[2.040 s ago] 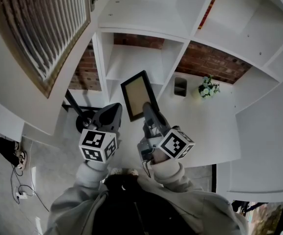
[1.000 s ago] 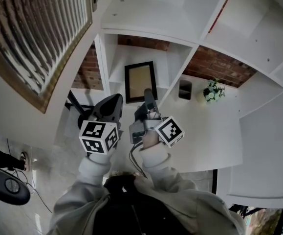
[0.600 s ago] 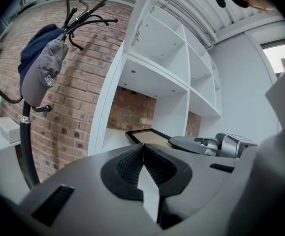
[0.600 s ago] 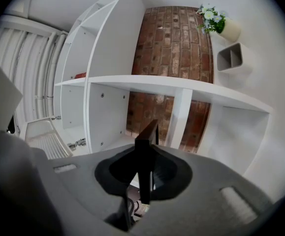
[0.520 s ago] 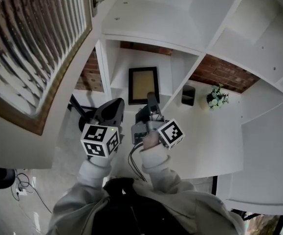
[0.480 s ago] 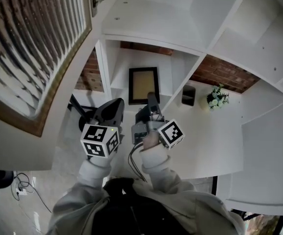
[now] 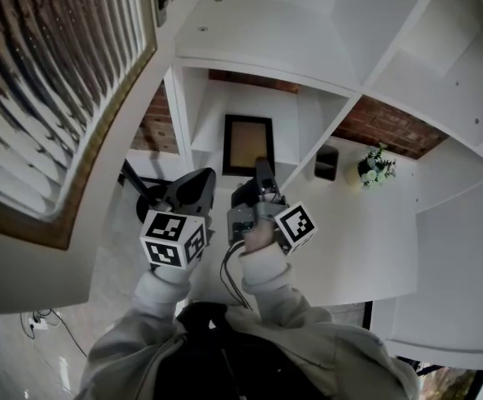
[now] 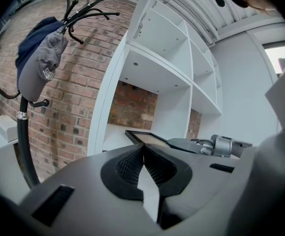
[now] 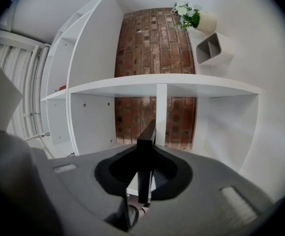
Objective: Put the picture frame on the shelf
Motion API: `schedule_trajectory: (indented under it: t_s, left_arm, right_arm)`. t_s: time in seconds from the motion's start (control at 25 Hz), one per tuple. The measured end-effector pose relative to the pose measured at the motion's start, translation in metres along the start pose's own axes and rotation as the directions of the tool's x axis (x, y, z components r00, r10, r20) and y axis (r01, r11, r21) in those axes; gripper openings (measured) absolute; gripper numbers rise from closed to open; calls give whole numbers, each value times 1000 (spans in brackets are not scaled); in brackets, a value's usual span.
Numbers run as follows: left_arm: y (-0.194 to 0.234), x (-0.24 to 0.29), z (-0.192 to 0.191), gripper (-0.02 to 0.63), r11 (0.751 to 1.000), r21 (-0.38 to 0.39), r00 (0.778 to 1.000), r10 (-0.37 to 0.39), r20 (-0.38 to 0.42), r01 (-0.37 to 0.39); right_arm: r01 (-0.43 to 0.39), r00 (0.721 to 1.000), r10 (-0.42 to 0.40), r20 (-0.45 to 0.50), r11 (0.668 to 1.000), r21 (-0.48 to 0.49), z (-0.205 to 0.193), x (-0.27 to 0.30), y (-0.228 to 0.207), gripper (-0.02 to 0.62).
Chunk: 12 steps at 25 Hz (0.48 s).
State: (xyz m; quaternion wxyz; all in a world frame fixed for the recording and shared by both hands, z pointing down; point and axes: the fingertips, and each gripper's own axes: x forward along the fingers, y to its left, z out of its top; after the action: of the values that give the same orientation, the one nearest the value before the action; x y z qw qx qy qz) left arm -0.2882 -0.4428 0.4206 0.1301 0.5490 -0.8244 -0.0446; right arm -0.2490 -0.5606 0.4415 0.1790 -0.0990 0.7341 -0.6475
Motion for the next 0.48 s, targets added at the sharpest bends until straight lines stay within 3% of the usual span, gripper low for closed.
schedule_trajectory:
  t_s: [0.32, 0.48]
  left_arm:
    - [1, 3, 1, 5, 1000, 2, 1000, -2, 3, 2]
    - [-1, 3, 0, 6, 1000, -4, 1000, -10, 6, 10]
  right_arm:
    - [32, 999, -32, 3, 999, 0, 0, 3, -3, 48]
    - [2, 1000, -2, -9, 1000, 3, 0, 7, 0, 49]
